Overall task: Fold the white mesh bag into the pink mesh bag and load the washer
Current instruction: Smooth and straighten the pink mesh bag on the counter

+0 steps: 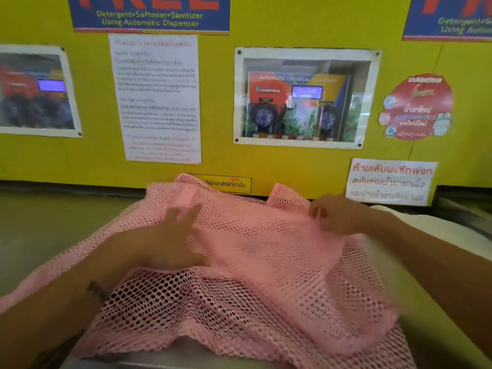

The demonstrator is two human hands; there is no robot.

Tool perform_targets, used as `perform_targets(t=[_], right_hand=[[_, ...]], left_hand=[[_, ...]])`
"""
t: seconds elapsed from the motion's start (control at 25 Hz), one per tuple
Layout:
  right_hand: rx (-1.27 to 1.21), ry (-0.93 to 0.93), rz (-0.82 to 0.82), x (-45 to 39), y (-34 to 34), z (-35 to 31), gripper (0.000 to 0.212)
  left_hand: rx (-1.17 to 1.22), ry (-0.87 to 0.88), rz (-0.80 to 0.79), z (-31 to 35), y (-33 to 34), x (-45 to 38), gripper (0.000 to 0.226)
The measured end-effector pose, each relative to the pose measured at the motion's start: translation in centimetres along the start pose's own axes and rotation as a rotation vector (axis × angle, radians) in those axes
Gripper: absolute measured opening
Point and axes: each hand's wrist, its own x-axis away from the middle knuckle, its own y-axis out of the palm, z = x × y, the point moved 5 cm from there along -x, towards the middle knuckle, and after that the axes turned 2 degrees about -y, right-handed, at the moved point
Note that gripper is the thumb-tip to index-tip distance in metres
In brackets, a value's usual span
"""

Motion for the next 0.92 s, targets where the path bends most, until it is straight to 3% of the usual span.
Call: perform_targets(t=[0.08,0.2,0.24,0.32,0.44,0.56,0.64,0.76,0.92], right_hand=[[0.066,0.115,0.136,0.9,-2.1,2.0,0.014],[0.488,0.284,0.015,2.9,-3.1,2.9,0.022],[0.526,0.237,0.01,3.6,-3.2,1.9,0.027],[0.277,0.042,0.015,5.4,-3.6,-1.6,0.03],[-0.145,-0.171,-0.313,9.9,-2.8,-6.9,0.02],[-0.051,-0.202,-0.504,12.6,0.1,-8.2,0.027],[0.01,-0.234,-0.396,12.4,1.1,-8.1,0.023],[-0.024,-0.244,-0.194,12.2,-0.2,-7.3,0.027],[-0.404,-0.257,-0.111,13.7,-3.8,-7.0,0.032]], left_hand=[[-0.017,-0.026,0.112,-0.8,-1.0,0.5,0.102],[-0.254,0.004,0.345,0.0,-2.7,0.9,0.051],[-0.285,0.064,0.409,0.8,-3.1,1.2,0.034],[-0.153,0.227,0.436,2.7,-3.0,2.0,0.018],[0.027,0.404,0.315,5.6,-1.8,3.0,0.015],[0.011,0.369,0.052,6.5,0.6,2.1,0.021],[0.006,0.386,0.101,6.5,0.5,1.4,0.008],[0.022,0.411,0.203,6.5,-0.8,1.6,0.016],[0.166,0.425,0.259,6.5,-4.4,3.5,0.007]])
